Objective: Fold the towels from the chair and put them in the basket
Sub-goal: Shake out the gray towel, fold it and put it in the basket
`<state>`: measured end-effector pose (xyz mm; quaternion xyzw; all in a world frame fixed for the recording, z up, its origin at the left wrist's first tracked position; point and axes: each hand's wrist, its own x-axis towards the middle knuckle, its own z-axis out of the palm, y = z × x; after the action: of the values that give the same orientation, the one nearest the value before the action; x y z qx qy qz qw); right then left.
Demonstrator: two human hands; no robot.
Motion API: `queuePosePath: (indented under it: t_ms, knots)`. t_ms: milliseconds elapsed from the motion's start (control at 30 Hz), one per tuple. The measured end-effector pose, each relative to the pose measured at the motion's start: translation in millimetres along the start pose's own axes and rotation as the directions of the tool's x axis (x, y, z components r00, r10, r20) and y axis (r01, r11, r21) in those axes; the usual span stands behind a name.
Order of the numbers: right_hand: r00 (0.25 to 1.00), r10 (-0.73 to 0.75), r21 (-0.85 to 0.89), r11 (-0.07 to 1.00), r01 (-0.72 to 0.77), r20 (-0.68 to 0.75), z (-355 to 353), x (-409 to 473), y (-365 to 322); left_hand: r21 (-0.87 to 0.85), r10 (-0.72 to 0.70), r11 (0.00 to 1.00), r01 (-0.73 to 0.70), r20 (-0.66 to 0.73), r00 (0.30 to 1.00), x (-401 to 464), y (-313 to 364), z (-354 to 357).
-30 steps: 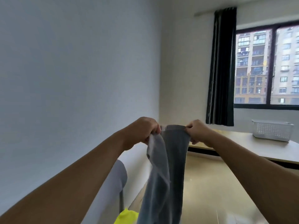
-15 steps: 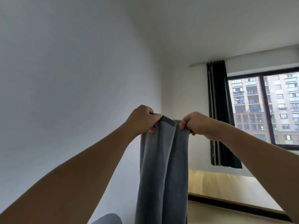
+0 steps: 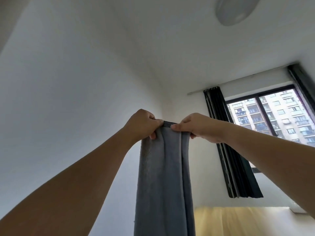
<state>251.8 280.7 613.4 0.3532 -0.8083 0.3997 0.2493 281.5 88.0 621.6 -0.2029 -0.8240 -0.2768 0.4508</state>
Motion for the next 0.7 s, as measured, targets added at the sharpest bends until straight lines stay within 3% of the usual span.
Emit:
queuePosePath:
  t_ms: [133,233,333,400,533,700]
  knots:
    - [0.998,-0.009,0.099,0.995,0.002,0.067,-10.8,0.9,-24.1,-0.014,-0.016,1.000,0.017,0.067,0.998,-2.9,12.6,-16.7]
    - [0.994,-0.034,0.067,0.997,0.027,0.105,-14.4,-0.4,-40.6,0.010,-0.123,0.992,0.124,0.226,0.966,-10.1,18.7,-24.4]
    - [0.994,-0.038,0.042,0.999,0.034,0.101,-20.7,-4.0,-53.1,0.230,-0.284,0.951,0.206,0.391,0.875,-17.1,15.0,-35.5]
    - [0.995,-0.024,0.019,1.000,0.022,0.096,-25.8,-7.5,-57.0,0.391,-0.369,0.898,0.201,0.422,0.828,-20.1,11.8,-40.9]
    - [0.995,0.000,-0.111,0.994,0.012,0.104,-32.3,-15.6,-58.6,0.417,-0.328,0.893,0.171,0.342,0.881,-20.9,12.8,-42.0]
    - [0.997,-0.080,-0.093,0.992,0.081,0.014,-48.1,-24.8,-71.1,0.143,-0.046,0.989,0.031,0.102,0.994,-15.9,24.2,-48.9]
